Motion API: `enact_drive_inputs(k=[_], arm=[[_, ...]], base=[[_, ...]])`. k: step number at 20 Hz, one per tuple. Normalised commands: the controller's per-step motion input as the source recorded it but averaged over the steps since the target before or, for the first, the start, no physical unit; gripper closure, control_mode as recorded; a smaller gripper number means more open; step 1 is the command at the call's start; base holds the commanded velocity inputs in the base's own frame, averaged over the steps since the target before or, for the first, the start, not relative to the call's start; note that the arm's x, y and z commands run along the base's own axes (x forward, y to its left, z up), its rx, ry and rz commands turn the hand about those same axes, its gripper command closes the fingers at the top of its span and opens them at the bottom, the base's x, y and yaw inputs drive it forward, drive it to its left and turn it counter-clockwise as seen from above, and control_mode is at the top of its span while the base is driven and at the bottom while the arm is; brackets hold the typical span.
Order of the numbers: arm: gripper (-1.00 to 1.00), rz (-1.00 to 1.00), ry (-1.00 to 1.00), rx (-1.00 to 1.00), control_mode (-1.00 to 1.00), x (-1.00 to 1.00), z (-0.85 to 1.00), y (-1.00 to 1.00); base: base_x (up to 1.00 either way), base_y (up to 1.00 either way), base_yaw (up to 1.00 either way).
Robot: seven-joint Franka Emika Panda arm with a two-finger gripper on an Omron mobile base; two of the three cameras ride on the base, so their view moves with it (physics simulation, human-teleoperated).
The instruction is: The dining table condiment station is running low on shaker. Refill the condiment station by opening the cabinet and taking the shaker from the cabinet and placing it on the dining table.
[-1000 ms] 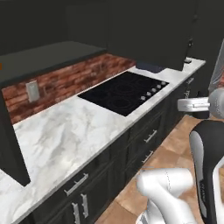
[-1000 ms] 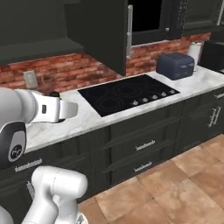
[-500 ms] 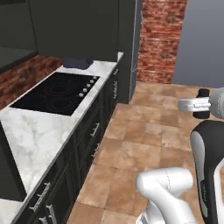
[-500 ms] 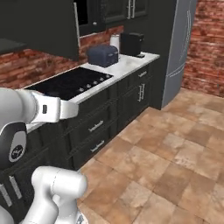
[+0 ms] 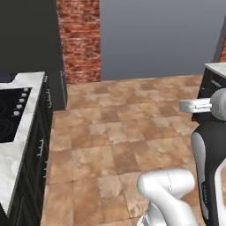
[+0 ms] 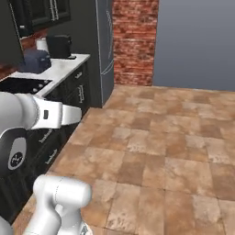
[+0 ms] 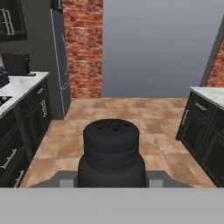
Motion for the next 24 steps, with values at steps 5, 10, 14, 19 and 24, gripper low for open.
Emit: enact_drive_inputs(k=[5, 10, 14, 19, 24], arm=[[1.0, 0.0, 0.0, 0.0, 1.0, 0.0, 0.0, 0.0], [1.0, 0.0, 0.0, 0.0, 1.0, 0.0, 0.0, 0.0], [1.0, 0.0, 0.0, 0.0, 1.0, 0.0, 0.0, 0.0], [1.0, 0.0, 0.0, 0.0, 1.0, 0.0, 0.0, 0.0], [1.0, 0.0, 0.0, 0.0, 1.0, 0.0, 0.0, 0.0]], base=[[-0.03, 0.0, -0.64], [0.05, -0.04, -0.54], [0.25, -0.12, -0.41], [0.36, -0.15, -0.36], [0.43, -0.2, -0.31]])
